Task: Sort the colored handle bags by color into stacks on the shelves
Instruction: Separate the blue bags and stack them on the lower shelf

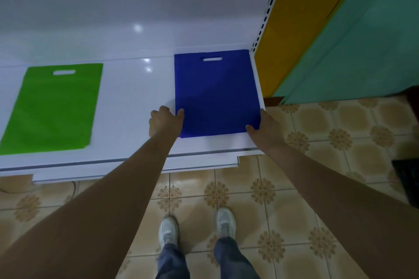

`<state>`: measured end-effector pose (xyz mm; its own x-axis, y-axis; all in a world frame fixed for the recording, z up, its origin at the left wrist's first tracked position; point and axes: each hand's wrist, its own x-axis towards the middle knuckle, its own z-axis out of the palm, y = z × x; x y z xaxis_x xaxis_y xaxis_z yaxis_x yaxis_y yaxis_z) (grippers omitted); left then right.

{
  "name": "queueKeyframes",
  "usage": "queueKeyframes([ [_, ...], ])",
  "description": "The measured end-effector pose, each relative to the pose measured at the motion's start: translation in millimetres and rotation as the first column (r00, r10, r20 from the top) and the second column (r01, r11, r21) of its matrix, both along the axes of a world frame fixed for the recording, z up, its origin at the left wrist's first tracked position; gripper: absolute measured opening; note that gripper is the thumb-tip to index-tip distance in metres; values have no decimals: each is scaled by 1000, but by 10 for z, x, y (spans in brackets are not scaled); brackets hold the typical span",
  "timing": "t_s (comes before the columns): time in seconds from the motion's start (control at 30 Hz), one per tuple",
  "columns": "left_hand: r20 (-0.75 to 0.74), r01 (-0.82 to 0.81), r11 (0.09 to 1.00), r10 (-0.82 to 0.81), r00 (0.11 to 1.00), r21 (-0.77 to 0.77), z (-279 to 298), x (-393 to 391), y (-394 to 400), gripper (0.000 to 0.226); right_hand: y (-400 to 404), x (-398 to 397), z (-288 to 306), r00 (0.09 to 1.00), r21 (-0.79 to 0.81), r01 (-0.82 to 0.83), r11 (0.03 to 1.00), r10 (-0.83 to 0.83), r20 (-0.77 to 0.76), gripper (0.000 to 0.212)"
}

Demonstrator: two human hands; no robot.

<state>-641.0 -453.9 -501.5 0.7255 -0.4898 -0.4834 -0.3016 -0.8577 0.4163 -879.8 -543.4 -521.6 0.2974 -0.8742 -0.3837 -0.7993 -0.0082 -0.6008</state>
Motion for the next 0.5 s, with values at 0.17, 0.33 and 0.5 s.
queueKeyframes([
  [0.17,-176,-29,993,9,984,-114,-114,-42,-46,49,-41,60,-38,997,7,78,997,-78,4,37],
  [0.33,-147,62,992,-78,986,-114,-213,-65,-93,48,-102,18,-70,992,47,81,996,-86,97,26],
  [0.5,-109,175,980,-184,977,-94,-60,-63,-3,55,-94,38,34,1000,-17,-9,1000,9,11,34],
])
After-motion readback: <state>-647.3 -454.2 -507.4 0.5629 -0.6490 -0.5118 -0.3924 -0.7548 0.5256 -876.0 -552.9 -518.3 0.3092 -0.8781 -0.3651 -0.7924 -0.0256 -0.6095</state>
